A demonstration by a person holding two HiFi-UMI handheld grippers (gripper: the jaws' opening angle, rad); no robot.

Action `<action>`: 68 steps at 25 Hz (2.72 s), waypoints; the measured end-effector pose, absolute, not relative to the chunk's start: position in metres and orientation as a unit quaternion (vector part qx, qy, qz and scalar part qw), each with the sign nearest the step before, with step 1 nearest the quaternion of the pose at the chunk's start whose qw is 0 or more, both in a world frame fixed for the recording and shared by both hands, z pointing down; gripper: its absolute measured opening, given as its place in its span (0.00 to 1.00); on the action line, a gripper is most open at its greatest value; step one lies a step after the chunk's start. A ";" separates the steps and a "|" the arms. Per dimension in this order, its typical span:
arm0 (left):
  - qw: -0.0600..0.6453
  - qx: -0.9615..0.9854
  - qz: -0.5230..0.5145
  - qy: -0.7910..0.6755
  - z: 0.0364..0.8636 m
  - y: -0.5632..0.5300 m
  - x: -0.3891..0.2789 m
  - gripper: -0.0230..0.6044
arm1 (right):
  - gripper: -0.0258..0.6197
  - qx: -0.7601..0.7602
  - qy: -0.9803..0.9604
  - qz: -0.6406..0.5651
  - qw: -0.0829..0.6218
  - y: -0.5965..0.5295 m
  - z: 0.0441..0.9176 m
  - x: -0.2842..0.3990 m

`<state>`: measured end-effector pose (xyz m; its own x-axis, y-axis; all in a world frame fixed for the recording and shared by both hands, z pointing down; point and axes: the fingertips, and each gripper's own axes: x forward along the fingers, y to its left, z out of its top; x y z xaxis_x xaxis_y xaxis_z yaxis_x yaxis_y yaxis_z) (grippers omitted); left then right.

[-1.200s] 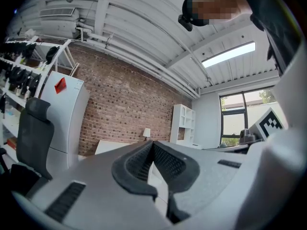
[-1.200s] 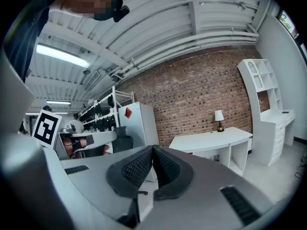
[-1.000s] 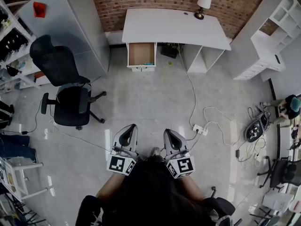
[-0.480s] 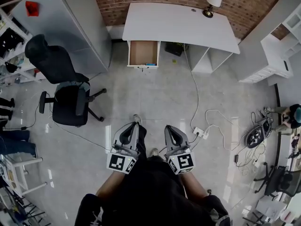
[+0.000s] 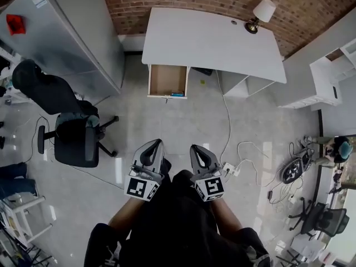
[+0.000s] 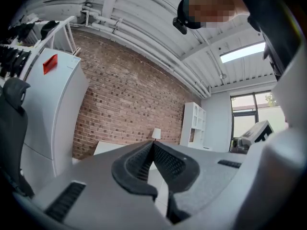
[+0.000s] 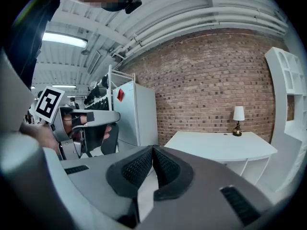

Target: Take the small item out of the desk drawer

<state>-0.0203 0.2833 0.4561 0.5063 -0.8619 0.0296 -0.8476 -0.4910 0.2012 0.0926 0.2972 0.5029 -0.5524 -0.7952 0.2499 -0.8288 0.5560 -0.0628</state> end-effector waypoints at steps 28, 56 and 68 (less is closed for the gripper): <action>0.117 0.839 0.007 -0.532 0.503 -0.048 -0.030 0.05 | 0.40 0.416 -0.836 0.282 0.218 -0.057 0.709 0.066; 0.177 0.860 0.071 -0.473 0.633 -0.163 -0.089 0.05 | 0.66 0.505 -0.581 0.513 0.379 -0.084 1.073 0.072; 0.198 0.847 0.069 -0.488 0.646 -0.157 -0.099 0.05 | 0.66 0.495 -0.591 0.492 0.405 -0.098 1.102 0.061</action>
